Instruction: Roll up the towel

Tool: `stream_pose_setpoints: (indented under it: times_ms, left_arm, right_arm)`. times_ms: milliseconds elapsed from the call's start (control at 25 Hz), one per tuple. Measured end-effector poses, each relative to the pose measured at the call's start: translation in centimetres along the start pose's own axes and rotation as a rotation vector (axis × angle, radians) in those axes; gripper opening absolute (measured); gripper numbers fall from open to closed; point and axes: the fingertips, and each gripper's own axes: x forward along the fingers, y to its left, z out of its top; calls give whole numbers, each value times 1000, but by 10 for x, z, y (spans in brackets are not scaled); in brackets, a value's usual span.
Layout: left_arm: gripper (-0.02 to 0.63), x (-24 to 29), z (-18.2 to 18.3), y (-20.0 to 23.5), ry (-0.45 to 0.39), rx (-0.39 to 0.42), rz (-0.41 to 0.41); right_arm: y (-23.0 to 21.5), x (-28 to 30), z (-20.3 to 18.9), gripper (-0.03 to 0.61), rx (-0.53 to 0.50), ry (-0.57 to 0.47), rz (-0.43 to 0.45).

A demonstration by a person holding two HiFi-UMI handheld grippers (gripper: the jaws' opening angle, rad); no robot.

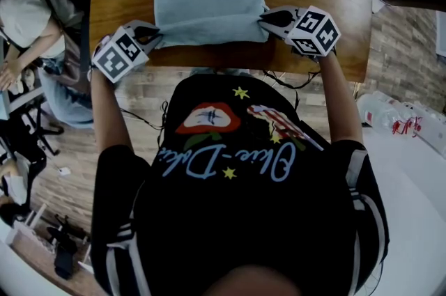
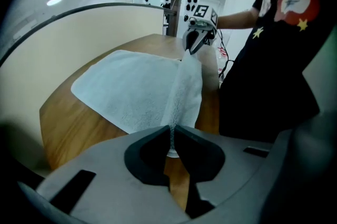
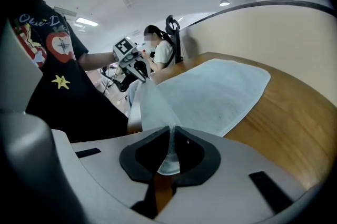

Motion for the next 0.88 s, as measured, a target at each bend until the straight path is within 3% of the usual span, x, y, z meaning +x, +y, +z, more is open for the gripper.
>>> stream_pose_setpoints:
  times_ms: [320, 480, 640, 880]
  left_arm:
    - [26, 18, 3, 33, 32, 39, 113]
    - [49, 24, 3, 41, 33, -2, 159]
    - [159, 19, 4, 52, -25, -112, 209]
    - [190, -14, 13, 72, -171, -191, 396]
  right_arm:
    - [-35, 14, 3, 23, -73, 52, -135]
    - [-43, 19, -3, 64, -128, 113, -186]
    - [-46, 20, -8, 112, -130, 141, -209]
    - [-50, -8, 17, 130, -151, 16, -315]
